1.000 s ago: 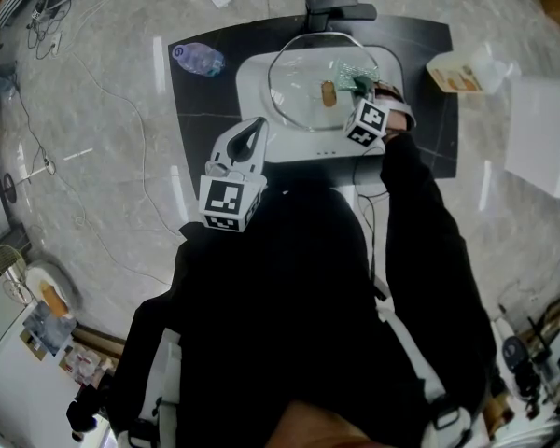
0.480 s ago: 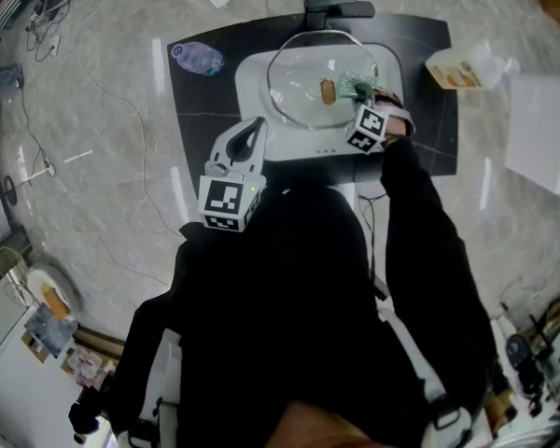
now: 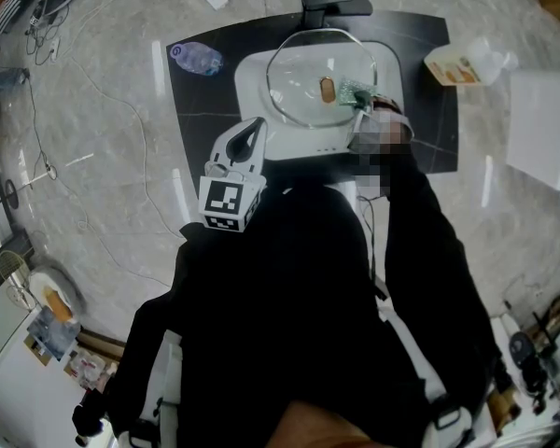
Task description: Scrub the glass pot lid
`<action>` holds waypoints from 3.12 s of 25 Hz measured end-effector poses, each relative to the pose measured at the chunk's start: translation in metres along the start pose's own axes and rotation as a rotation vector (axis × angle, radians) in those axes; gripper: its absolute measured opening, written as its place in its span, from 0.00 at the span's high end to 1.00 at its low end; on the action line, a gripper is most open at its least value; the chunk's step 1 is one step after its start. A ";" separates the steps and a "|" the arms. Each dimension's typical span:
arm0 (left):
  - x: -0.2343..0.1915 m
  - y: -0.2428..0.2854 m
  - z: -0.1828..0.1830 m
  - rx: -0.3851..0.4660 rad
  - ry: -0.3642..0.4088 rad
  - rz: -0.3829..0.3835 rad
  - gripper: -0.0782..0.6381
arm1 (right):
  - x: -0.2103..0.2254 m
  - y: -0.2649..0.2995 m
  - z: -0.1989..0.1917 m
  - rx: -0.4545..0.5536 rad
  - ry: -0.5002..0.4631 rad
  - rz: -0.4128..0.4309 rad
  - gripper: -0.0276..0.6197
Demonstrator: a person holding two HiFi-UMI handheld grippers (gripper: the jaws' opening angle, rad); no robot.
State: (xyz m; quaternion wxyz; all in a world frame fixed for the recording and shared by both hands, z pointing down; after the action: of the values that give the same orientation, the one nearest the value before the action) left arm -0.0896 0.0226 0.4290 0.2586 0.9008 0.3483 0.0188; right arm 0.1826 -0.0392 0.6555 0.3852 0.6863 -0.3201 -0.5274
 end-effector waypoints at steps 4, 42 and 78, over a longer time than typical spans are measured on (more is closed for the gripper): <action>0.002 -0.003 0.001 0.001 0.002 -0.004 0.89 | -0.006 -0.002 -0.001 -0.006 -0.005 0.004 0.84; 0.003 -0.006 -0.003 0.002 0.004 0.004 0.89 | -0.056 -0.004 0.010 -0.031 -0.076 0.149 0.84; 0.002 -0.020 -0.002 0.040 0.002 0.014 0.89 | -0.067 -0.032 0.024 -0.004 -0.159 0.266 0.84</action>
State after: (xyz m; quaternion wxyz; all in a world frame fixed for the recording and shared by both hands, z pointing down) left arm -0.1008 0.0377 0.4205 0.2399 0.9083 0.3425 0.0147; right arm 0.1440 0.0287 0.6556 0.4266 0.5930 -0.4367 -0.5250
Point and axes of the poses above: the fingertips, and each gripper's own axes: y forward along the fingers, x to its right, z out of its top, the point moved 9 cm from there along -y, backward along the fingers, and after that the axes turned 8 degrees about -z, right-handed, at the moved point
